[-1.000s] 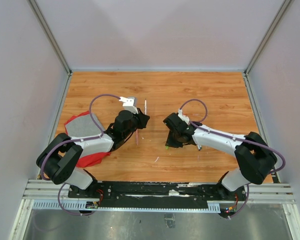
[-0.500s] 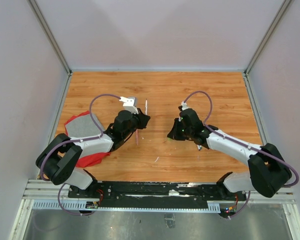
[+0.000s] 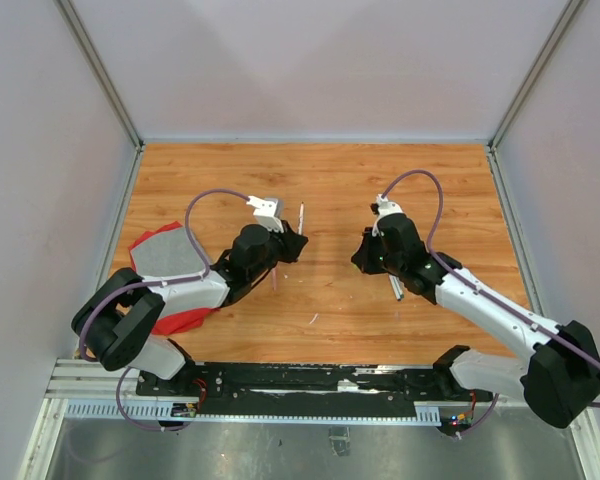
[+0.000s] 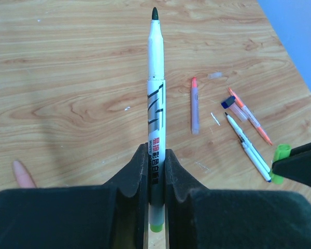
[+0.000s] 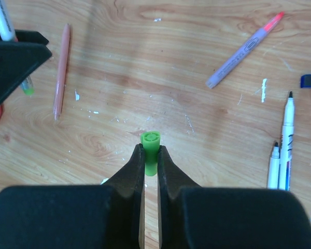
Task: Insert the pens into the pen caps
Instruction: Insert the pen cap onto the pen.
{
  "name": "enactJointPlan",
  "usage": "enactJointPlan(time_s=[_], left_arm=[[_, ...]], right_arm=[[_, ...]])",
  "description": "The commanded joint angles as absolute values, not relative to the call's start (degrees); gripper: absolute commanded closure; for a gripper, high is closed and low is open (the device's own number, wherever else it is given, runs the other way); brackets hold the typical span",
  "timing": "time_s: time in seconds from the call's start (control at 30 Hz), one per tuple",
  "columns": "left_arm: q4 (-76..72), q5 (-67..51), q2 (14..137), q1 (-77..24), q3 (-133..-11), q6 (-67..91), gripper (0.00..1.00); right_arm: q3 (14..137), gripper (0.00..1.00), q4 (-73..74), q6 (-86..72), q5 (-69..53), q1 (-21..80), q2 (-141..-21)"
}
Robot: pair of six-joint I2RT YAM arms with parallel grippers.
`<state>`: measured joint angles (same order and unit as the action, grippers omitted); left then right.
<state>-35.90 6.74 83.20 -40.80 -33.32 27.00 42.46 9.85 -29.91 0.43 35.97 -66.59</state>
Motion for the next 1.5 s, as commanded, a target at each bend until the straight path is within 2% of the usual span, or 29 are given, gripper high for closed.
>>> enactJointPlan(time_s=[0.0, 0.3, 0.6, 0.9, 1.13, 1.47], left_arm=[[-39.09, 6.51, 83.75, -41.8, -34.21, 25.21, 0.99], [-43.57, 5.29, 82.38, -43.78, -32.42, 23.46, 0.99], [-44.05, 5.27, 82.52, -45.06, -32.44, 22.56, 0.99], [-44.56, 5.35, 83.78, -47.29, -33.03, 21.84, 1.0], [-44.94, 3.89, 84.28, -48.96, -33.91, 20.14, 0.99], [-43.88, 3.87, 84.81, -51.25, -35.41, 17.56, 0.99]], right_arm=[[42.81, 0.99, 9.98, -28.21, 4.1, 34.81, -63.8], [38.22, 0.99, 1.26, -25.69, 4.31, 34.72, -59.96], [38.44, 0.99, 1.41, -24.23, -0.09, 34.72, -56.91], [34.89, 0.99, -4.01, -28.27, 3.85, 34.64, -52.39], [31.32, 0.99, -14.12, -34.77, 2.77, 34.34, -51.36], [26.22, 0.99, -34.24, -43.68, 0.62, 34.17, -55.82]])
